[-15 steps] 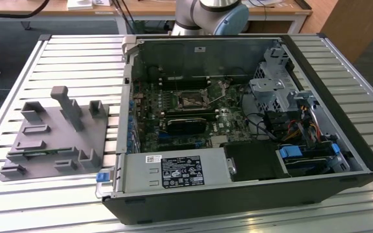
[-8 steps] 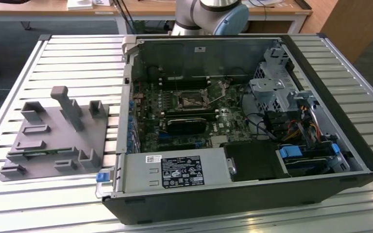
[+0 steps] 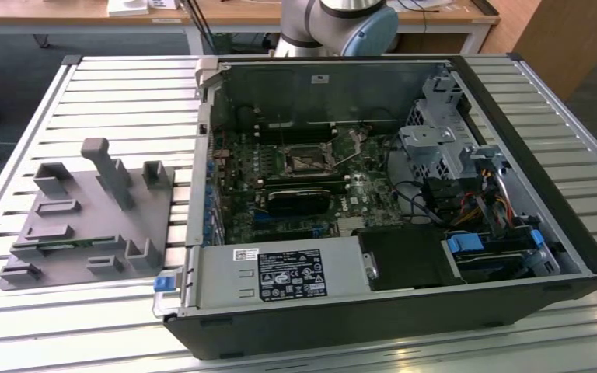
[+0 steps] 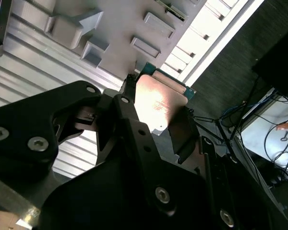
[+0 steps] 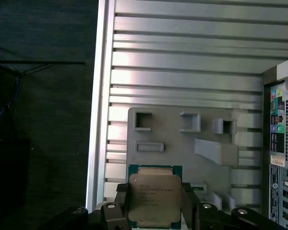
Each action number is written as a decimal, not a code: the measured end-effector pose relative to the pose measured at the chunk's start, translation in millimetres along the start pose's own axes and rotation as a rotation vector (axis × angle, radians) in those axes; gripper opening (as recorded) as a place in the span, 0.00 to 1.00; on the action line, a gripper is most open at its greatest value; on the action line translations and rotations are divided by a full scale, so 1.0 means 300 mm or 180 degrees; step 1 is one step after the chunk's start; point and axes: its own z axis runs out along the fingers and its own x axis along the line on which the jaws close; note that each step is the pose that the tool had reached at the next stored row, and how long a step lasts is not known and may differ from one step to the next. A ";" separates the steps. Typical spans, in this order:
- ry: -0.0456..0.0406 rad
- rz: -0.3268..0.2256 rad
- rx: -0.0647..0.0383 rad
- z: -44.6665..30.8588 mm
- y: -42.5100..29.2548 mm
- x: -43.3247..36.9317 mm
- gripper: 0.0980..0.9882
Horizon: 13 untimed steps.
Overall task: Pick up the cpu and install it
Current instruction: 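Pick up the cpu and move it towards the insertion slot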
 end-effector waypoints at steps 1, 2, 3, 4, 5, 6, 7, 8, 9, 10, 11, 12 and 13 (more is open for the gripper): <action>0.0000 0.0000 0.0000 -0.004 0.000 0.000 0.48; -0.0001 0.0000 0.0000 -0.005 0.000 0.000 0.48; -0.0001 0.0000 0.0000 -0.005 0.001 -0.001 0.48; 0.0000 0.0000 0.0000 -0.006 0.000 -0.003 0.48; 0.0001 0.0000 0.0000 -0.006 0.000 -0.007 0.48; 0.0000 0.0000 0.0000 -0.005 0.000 -0.011 0.48; 0.0000 0.0000 0.0000 -0.005 0.000 -0.015 0.48; 0.0000 0.0000 0.0000 -0.005 0.000 -0.019 0.48; 0.0000 0.0000 0.0000 -0.005 0.000 -0.023 0.48; 0.0000 0.0000 0.0000 -0.005 -0.001 -0.027 0.48; 0.0000 0.0000 -0.0001 -0.005 -0.001 -0.031 0.48; 0.0000 0.0000 0.0000 -0.005 -0.001 -0.035 0.48; 0.0000 0.0000 -0.0001 -0.005 -0.001 -0.039 0.48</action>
